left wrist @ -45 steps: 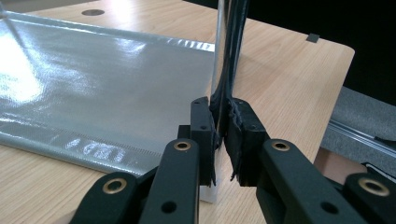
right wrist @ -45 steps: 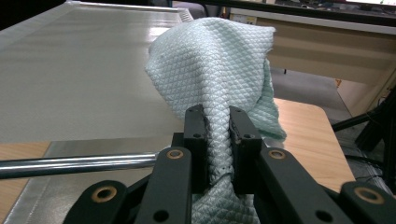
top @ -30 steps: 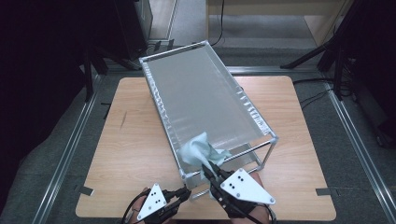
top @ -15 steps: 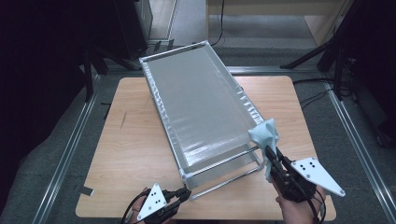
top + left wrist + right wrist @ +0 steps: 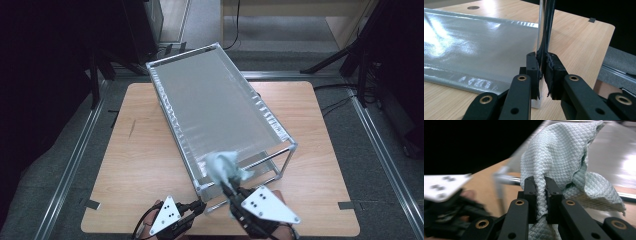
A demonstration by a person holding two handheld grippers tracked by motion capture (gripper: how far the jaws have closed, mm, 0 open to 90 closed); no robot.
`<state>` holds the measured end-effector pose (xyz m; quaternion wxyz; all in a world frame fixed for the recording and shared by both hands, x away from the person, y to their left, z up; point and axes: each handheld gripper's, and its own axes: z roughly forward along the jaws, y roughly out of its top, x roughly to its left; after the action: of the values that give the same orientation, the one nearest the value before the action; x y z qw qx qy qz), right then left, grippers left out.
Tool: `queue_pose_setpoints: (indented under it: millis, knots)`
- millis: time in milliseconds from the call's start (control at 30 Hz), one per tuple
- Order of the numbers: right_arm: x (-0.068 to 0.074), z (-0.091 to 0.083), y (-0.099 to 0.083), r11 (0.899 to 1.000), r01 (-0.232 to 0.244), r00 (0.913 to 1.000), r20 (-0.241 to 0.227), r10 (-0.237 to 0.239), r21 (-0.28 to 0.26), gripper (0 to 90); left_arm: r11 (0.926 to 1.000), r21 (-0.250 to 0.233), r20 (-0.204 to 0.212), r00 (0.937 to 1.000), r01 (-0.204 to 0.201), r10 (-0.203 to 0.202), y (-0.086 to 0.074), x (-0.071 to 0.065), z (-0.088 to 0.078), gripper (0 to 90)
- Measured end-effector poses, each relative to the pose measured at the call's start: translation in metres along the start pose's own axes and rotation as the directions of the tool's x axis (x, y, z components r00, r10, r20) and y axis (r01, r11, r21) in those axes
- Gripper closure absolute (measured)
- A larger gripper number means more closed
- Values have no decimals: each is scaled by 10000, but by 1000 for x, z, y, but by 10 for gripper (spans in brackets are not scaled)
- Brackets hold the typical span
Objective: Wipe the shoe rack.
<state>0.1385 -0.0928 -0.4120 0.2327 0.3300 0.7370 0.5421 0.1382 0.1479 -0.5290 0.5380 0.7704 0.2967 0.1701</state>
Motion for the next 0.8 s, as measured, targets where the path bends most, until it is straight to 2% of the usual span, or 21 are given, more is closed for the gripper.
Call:
queue_pose_setpoints:
  millis: [100,167,267,367,467,533,567,600,633,667,700,733,767,800]
  knots:
    - [12,2,1,9990,436,9977,-513,-432,66,826,10000,2,19,10000,1,-1,0,0,0,825]
    - [6,1,1,9998,201,9980,-604,-198,47,827,10000,9,28,10000,-6,6,0,0,-1,826]
    - [-14,-6,0,9999,-108,9999,6,108,-8,827,10000,15,40,10000,-8,7,0,0,-1,825]
    - [-41,-15,-3,9986,-518,9937,985,528,-118,828,10000,39,63,10000,-22,22,0,1,-1,824]
    - [-67,-26,-9,9967,-777,9748,2078,811,-244,828,10000,49,66,10000,-37,37,0,1,-1,825]
    - [-83,-33,-15,9952,-934,9578,2700,981,-301,828,10000,45,67,10000,-43,43,0,1,-1,824]
    - [-91,-36,-19,9935,-1091,9510,2877,1134,-311,829,10000,40,57,10000,-41,41,0,1,-1,824]
    - [-97,-40,-23,9894,-1405,9470,2869,1448,-358,829,10000,41,61,10000,-22,22,0,1,0,824]
    - [-97,-40,-23,9894,-1405,9470,2869,1448,-358,829,10000,41,61,10000,-22,22,0,1,0,824]
    - [-104,-43,-27,9864,-1604,9407,2973,1634,-345,830,10000,41,60,10000,-34,34,0,1,0,824]
    - [-116,-46,-40,9803,-1973,9203,3427,1886,-99,832,10000,44,68,10000,-47,47,0,1,0,825]
    - [-120,-46,-45,9763,-2165,9127,3546,2029,-14,832,10000,42,72,10000,-48,47,0,1,0,824]
    - [-120,-46,-45,9763,-2165,9127,3546,2029,-14,832,10000,42,72,10000,-48,47,0,1,0,825]
    - [-126,-44,-55,9692,-2458,9019,3705,2220,178,833,10000,43,75,10000,-51,51,0,1,0,825]
